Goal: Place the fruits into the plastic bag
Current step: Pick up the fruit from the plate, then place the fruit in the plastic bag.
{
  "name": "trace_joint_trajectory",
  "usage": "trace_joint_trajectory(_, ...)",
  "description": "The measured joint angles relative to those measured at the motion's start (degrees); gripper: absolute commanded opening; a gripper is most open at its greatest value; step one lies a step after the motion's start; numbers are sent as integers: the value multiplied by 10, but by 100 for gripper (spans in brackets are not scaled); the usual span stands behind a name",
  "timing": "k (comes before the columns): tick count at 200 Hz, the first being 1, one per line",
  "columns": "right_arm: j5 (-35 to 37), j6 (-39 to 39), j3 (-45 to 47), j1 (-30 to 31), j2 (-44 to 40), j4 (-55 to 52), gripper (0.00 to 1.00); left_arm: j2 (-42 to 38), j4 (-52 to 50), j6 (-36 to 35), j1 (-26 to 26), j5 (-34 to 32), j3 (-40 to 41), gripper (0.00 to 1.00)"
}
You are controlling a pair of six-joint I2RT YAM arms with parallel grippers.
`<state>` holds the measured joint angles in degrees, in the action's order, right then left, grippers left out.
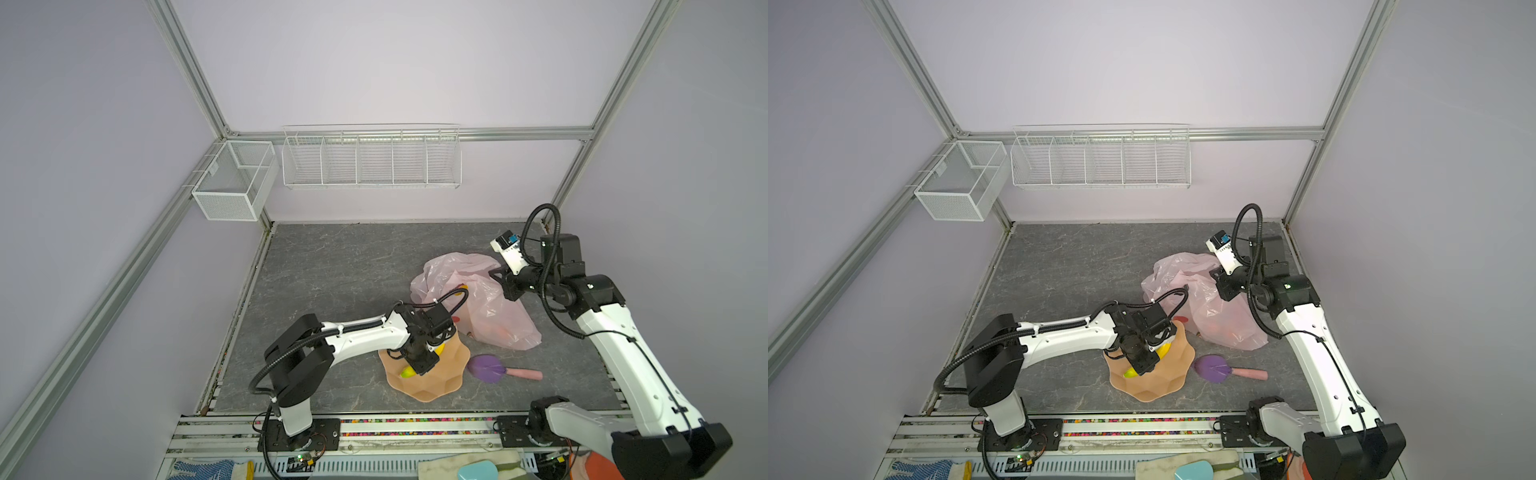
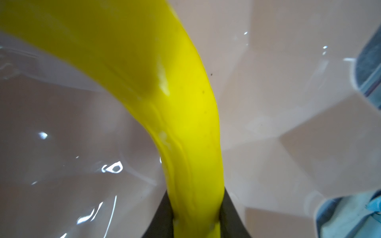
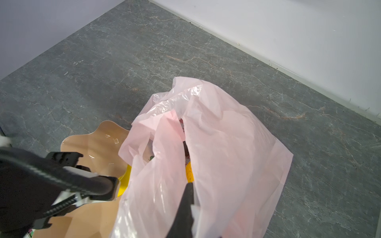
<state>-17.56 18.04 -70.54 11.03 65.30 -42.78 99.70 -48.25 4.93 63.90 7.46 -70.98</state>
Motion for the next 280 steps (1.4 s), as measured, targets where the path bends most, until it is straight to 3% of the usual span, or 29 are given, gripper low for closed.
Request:
trace_joint_trajectory(53,1,4,-1,-4,-2,-3,7,-98,-18,-57,-64,2,-5,19)
trace_joint_trajectory(97,-1,8,-1,-4,-7,-10,7,-100,-40,-113,-118,-48,-64,18)
trace_joint_trajectory(165,-8,9,-5,-4,-16,-24,7,49,-60,-227,-166,-91,-264,18)
trace_joint_trajectory(207,-10,9,-9,-4,-18,-28,7,122,-107,-274,-163,-61,-396,18)
trace_joint_trajectory(280,-10,15,-9,-4,-21,-33,7,150,-134,-292,-114,-9,-421,18)
